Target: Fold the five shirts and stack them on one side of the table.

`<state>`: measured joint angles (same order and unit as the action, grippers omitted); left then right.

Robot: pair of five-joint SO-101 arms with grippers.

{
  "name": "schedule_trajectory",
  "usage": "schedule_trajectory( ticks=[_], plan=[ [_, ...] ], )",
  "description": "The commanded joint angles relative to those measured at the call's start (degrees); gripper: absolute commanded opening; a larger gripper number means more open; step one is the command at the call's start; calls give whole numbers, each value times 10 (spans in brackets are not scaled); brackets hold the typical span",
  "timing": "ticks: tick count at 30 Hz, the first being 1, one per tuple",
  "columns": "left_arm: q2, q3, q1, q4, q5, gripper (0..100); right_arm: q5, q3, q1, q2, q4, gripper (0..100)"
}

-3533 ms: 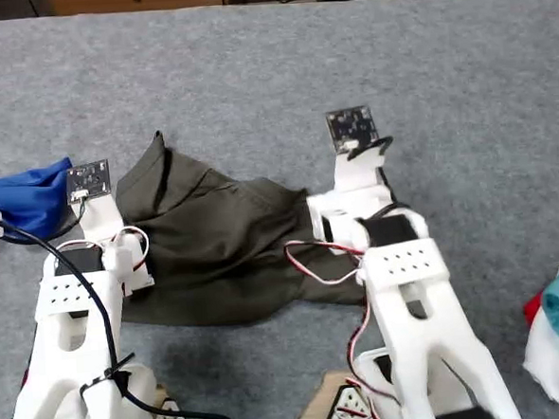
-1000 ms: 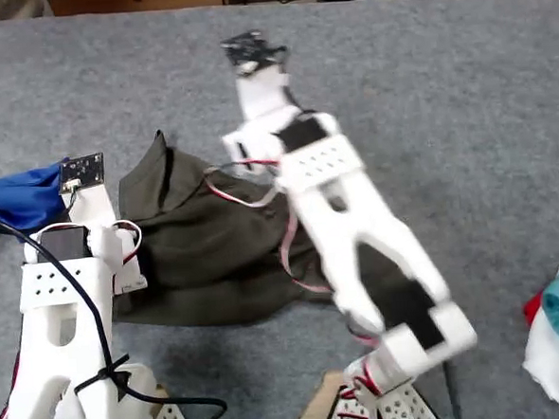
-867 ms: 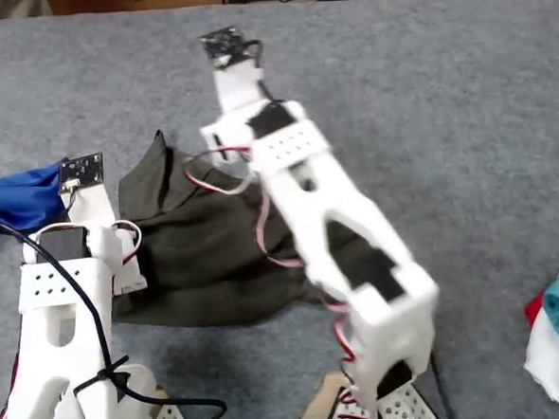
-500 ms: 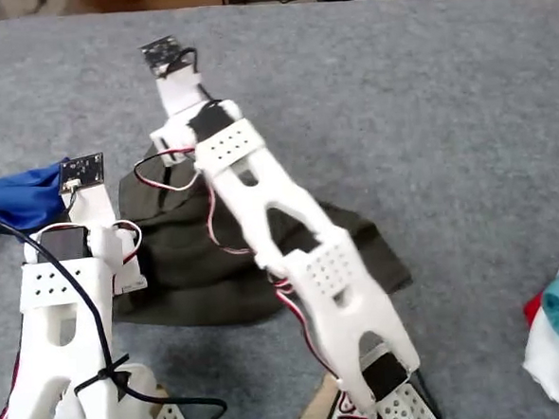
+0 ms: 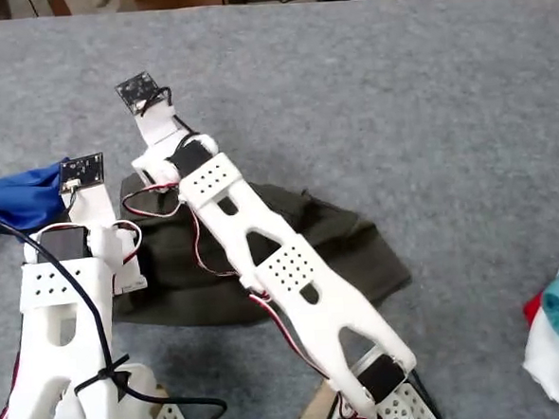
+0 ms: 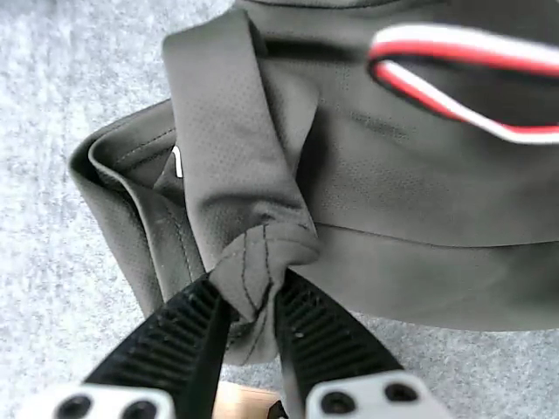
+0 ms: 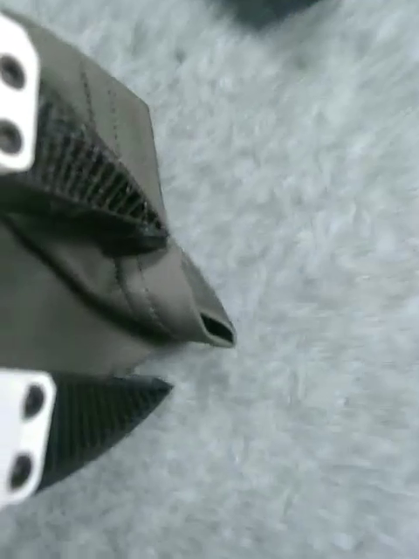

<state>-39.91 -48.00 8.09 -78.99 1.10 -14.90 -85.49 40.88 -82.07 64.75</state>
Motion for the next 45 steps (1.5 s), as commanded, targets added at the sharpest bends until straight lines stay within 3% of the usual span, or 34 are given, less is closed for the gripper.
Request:
schedule_trajectory(
  ticks=[1, 3, 8, 25, 34, 45],
  plan=[
    [-7, 29, 4, -6, 1, 19, 0, -42, -27, 1, -4, 64],
    [-7, 29, 3, -6, 1, 19, 10, -46, -42, 1, -4, 2],
    [-7, 29, 3, -6, 1, 19, 20, -69, -82, 10, 34, 5],
    [-7, 52, 2, -5, 1, 19, 36, -98, -214, 205, 375, 5],
    [-7, 150, -1, -7, 1, 19, 94, -95, -269, 365, 376, 5],
    [-7, 213, -2, -7, 1, 19, 127, -94, -277, 499, 376, 5]
  ],
)
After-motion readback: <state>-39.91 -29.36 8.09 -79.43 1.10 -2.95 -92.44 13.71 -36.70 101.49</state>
